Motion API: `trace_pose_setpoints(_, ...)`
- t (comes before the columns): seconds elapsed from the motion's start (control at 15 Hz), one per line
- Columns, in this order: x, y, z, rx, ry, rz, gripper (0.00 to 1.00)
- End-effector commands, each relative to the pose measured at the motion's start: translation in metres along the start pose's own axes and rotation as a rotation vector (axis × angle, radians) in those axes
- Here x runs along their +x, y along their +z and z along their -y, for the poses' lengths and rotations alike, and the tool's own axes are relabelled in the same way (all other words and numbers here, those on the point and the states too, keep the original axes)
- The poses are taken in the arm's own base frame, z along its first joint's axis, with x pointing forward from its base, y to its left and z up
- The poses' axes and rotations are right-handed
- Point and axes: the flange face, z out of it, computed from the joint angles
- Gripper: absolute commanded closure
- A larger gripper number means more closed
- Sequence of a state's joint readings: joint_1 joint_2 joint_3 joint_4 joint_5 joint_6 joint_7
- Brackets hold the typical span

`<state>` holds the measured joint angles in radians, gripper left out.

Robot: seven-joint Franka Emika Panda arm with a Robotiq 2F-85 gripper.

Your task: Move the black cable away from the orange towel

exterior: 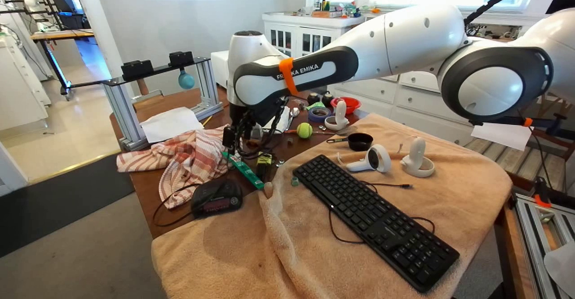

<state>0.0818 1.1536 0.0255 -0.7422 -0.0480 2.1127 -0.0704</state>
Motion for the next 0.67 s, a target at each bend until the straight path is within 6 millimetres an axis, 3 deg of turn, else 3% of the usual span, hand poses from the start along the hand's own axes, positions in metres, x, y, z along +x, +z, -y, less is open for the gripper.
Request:
trace_pose_setpoints(0.0, 0.004, 0.003, -0.013, -0.099, 0.064, -0.042, 0.0)
trace_pose_setpoints(0.4, 0.005, 0.01, -0.033, -0.196, 0.106, -0.046, 0.0)
trace_pose_setpoints(0.6, 0.001, 0.024, -0.034, -0.226, 0.108, -0.032, 0.08)
